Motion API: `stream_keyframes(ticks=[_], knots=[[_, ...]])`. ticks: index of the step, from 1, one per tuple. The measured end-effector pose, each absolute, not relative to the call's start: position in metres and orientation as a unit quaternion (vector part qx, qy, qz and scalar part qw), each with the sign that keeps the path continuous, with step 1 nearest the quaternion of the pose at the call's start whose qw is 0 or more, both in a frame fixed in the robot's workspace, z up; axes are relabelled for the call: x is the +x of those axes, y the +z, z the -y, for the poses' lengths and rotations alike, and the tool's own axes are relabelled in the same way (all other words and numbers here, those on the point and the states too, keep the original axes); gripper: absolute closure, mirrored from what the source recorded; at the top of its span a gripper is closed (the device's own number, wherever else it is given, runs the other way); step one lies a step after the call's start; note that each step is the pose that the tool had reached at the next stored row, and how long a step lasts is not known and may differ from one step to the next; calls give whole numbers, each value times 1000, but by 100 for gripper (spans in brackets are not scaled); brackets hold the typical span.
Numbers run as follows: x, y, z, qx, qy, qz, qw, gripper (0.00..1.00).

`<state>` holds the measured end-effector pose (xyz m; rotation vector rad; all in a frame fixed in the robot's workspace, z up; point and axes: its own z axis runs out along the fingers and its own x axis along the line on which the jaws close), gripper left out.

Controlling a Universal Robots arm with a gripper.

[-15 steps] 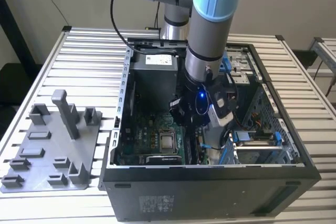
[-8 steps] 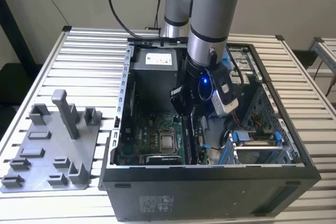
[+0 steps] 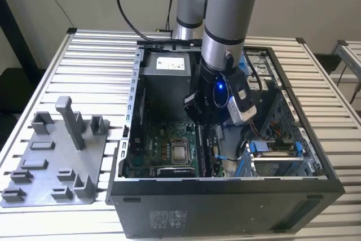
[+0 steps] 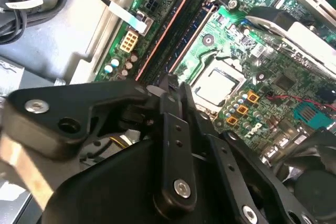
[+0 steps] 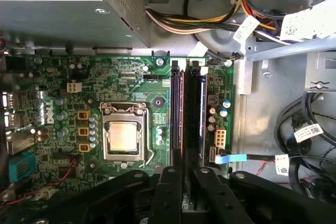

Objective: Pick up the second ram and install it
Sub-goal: 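Insert the second ram into the second slot, then press down the second ram until it locks into place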

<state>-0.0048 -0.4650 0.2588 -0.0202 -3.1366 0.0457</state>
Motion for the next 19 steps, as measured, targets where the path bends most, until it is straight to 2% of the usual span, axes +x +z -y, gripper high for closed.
stream_keyframes(ticks=[1, 19], knots=[[-5, 259, 465, -6, 15, 1000, 2, 89], [-5, 259, 465, -6, 15, 1000, 2, 89]])
